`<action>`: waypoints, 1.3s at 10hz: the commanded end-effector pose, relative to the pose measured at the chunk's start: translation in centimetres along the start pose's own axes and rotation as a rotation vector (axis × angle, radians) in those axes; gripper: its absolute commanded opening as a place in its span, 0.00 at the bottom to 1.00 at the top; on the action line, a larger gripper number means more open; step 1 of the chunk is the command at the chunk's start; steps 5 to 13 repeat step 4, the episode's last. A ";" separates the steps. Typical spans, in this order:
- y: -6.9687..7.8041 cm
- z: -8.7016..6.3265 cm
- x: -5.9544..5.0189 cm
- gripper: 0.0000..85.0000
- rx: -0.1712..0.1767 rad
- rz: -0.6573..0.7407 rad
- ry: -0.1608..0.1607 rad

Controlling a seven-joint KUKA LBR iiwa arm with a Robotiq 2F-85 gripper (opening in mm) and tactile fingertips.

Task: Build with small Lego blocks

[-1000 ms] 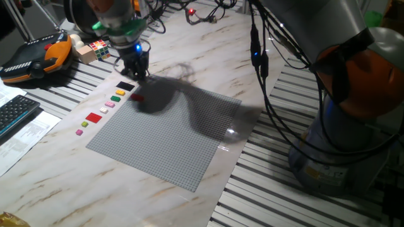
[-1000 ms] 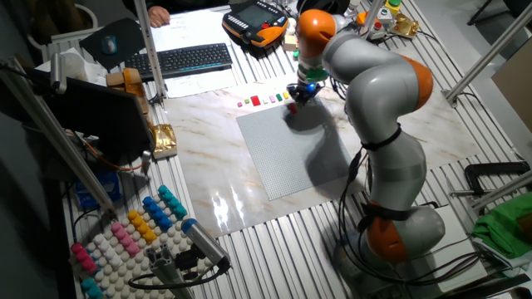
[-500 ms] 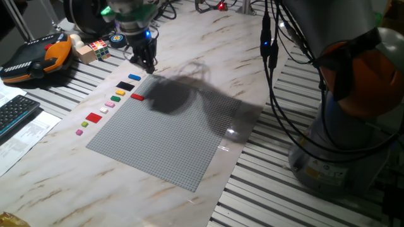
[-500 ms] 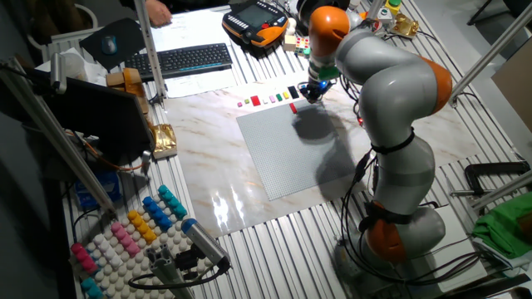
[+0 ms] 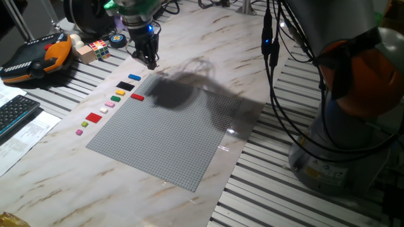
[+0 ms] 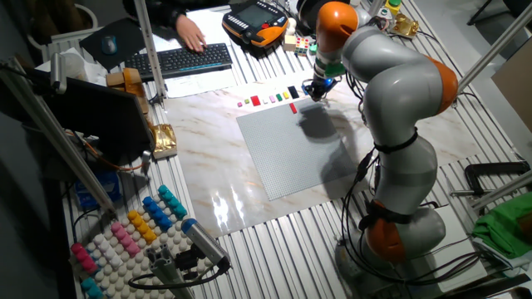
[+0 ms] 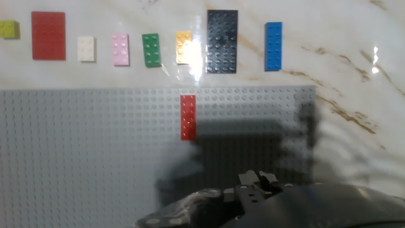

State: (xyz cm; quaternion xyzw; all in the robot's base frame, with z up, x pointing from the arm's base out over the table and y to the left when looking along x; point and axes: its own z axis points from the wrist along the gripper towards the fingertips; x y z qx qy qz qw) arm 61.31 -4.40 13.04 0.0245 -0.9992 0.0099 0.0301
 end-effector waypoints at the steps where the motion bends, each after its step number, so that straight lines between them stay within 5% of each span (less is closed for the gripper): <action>1: 0.1 0.0 0.1 0.01 -0.005 -0.002 0.004; 13: 0.4 -0.1 0.3 0.01 -0.001 -0.001 0.003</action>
